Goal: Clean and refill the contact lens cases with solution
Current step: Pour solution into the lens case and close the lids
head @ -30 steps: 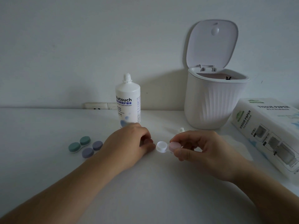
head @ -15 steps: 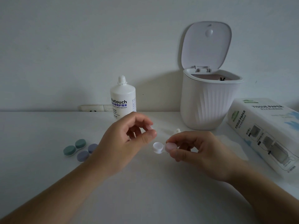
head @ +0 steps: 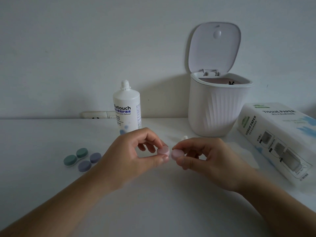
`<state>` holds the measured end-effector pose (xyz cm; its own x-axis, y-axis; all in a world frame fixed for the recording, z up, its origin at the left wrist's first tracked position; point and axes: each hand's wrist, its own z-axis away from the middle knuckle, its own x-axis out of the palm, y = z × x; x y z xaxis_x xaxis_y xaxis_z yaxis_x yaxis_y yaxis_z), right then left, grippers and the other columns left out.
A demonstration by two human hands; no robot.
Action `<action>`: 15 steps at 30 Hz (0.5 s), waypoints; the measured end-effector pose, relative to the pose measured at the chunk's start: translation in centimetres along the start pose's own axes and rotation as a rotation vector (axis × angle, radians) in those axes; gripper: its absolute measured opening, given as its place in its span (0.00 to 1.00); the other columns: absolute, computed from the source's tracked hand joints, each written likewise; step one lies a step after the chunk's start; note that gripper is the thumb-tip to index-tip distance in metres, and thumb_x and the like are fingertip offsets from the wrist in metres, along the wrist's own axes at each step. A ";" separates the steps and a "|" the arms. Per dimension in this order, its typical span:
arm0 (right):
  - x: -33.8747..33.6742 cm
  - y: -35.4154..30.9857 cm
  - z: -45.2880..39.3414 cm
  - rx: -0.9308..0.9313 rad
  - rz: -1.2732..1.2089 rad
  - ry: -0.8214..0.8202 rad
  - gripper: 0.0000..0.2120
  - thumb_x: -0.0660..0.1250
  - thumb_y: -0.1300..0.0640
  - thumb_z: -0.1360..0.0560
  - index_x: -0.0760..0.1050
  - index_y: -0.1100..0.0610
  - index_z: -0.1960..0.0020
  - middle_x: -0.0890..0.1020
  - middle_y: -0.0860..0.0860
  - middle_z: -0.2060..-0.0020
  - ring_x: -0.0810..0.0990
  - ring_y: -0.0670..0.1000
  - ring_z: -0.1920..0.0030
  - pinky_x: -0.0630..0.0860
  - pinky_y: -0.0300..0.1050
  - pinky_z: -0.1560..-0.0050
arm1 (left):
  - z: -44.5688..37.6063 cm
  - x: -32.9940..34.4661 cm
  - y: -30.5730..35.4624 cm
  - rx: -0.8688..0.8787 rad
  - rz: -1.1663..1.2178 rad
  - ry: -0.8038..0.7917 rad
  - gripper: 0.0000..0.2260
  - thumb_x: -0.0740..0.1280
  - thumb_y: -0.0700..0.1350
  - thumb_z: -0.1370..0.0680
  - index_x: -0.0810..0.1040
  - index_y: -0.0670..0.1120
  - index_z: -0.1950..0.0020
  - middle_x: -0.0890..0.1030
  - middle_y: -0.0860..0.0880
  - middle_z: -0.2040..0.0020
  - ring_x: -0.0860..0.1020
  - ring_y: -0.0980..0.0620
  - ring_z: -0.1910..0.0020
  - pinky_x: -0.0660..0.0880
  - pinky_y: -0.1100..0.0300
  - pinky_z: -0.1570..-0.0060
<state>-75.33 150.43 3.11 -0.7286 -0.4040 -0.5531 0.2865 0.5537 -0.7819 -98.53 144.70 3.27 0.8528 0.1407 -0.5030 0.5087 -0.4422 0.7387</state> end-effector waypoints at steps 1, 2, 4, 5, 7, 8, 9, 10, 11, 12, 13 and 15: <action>0.0 0.0 0.0 -0.001 0.001 0.004 0.06 0.75 0.50 0.25 0.84 0.46 0.49 0.85 0.42 0.60 0.82 0.49 0.61 0.79 0.43 0.56 | 0.0 0.0 0.1 0.000 -0.010 -0.001 0.11 0.75 0.58 0.32 0.81 0.54 0.55 0.86 0.56 0.53 0.81 0.50 0.52 0.72 0.66 0.53; 0.0 0.1 0.0 -0.002 0.002 0.008 0.06 0.75 0.51 0.25 0.84 0.46 0.49 0.85 0.42 0.61 0.82 0.49 0.61 0.79 0.42 0.57 | 0.1 0.0 0.2 0.001 -0.023 -0.004 0.10 0.75 0.57 0.32 0.81 0.54 0.55 0.86 0.57 0.53 0.81 0.51 0.52 0.72 0.67 0.53; 0.1 0.1 0.0 -0.005 0.007 0.010 0.06 0.74 0.50 0.25 0.84 0.46 0.49 0.85 0.42 0.62 0.82 0.48 0.62 0.78 0.39 0.58 | 0.1 -0.1 0.3 0.004 -0.057 -0.014 0.08 0.77 0.53 0.31 0.82 0.54 0.55 0.85 0.58 0.54 0.80 0.52 0.53 0.71 0.69 0.53; 0.1 0.0 0.0 -0.007 0.010 0.007 0.06 0.74 0.50 0.25 0.84 0.46 0.49 0.85 0.42 0.62 0.82 0.48 0.62 0.78 0.39 0.58 | 0.2 -0.1 0.4 0.009 -0.073 -0.020 0.07 0.78 0.51 0.30 0.83 0.54 0.55 0.85 0.58 0.55 0.80 0.53 0.53 0.71 0.69 0.53; 0.0 0.1 0.0 -0.009 0.020 0.000 0.06 0.74 0.49 0.25 0.83 0.45 0.48 0.85 0.42 0.61 0.82 0.47 0.62 0.79 0.41 0.58 | 0.2 -0.1 0.5 0.017 -0.094 -0.033 0.06 0.79 0.48 0.29 0.84 0.54 0.55 0.85 0.58 0.55 0.80 0.52 0.53 0.70 0.70 0.53; 0.0 0.1 0.1 -0.009 0.026 -0.003 0.06 0.74 0.49 0.25 0.83 0.45 0.48 0.85 0.42 0.61 0.82 0.48 0.62 0.79 0.42 0.57 | 0.2 -0.1 0.5 0.011 -0.099 -0.040 0.06 0.79 0.47 0.28 0.84 0.54 0.54 0.85 0.58 0.55 0.80 0.52 0.52 0.70 0.70 0.53; 0.0 0.1 0.0 -0.008 0.033 -0.006 0.06 0.74 0.49 0.25 0.83 0.44 0.48 0.85 0.42 0.61 0.82 0.48 0.62 0.79 0.42 0.57 | 0.2 -0.2 0.5 0.002 -0.098 -0.049 0.06 0.78 0.47 0.28 0.84 0.55 0.54 0.86 0.58 0.54 0.81 0.53 0.51 0.70 0.70 0.52; 0.0 0.0 0.1 -0.007 0.036 -0.008 0.06 0.73 0.48 0.25 0.83 0.44 0.48 0.85 0.42 0.61 0.82 0.48 0.62 0.79 0.43 0.57 | 0.2 -0.2 0.4 -0.012 -0.088 -0.059 0.07 0.77 0.47 0.27 0.84 0.56 0.52 0.86 0.59 0.53 0.81 0.54 0.50 0.71 0.71 0.52; 0.0 0.0 0.0 -0.008 0.033 -0.006 0.06 0.73 0.48 0.25 0.83 0.44 0.48 0.84 0.42 0.61 0.82 0.48 0.62 0.79 0.43 0.57 | 0.2 -0.2 0.3 -0.029 -0.066 -0.076 0.09 0.77 0.48 0.26 0.83 0.57 0.49 0.86 0.60 0.51 0.81 0.56 0.48 0.71 0.71 0.51; 0.0 0.0 0.0 -0.010 0.025 -0.003 0.06 0.74 0.49 0.25 0.83 0.44 0.48 0.84 0.42 0.61 0.81 0.48 0.62 0.79 0.43 0.58 | 0.2 -0.2 0.3 -0.046 -0.035 -0.096 0.12 0.77 0.49 0.26 0.81 0.58 0.45 0.86 0.62 0.50 0.81 0.58 0.45 0.71 0.72 0.50; 0.0 0.0 0.1 -0.014 0.017 0.001 0.06 0.74 0.49 0.25 0.83 0.44 0.48 0.84 0.42 0.61 0.81 0.49 0.62 0.78 0.42 0.58 | 0.2 -0.1 0.2 -0.060 -0.003 -0.114 0.16 0.76 0.52 0.26 0.79 0.60 0.40 0.85 0.63 0.47 0.81 0.59 0.43 0.71 0.71 0.48; -0.1 0.0 0.1 -0.018 0.011 0.003 0.06 0.74 0.49 0.25 0.83 0.45 0.48 0.84 0.42 0.61 0.82 0.48 0.62 0.78 0.41 0.58 | 0.2 0.0 0.0 -0.084 0.035 -0.110 0.21 0.74 0.57 0.29 0.74 0.63 0.37 0.84 0.62 0.44 0.81 0.57 0.42 0.73 0.67 0.47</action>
<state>-75.25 150.41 3.14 -0.7274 -0.3952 -0.5610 0.2835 0.5713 -0.7702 -98.54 144.57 3.15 0.8546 0.0267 -0.5187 0.4907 -0.3687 0.7895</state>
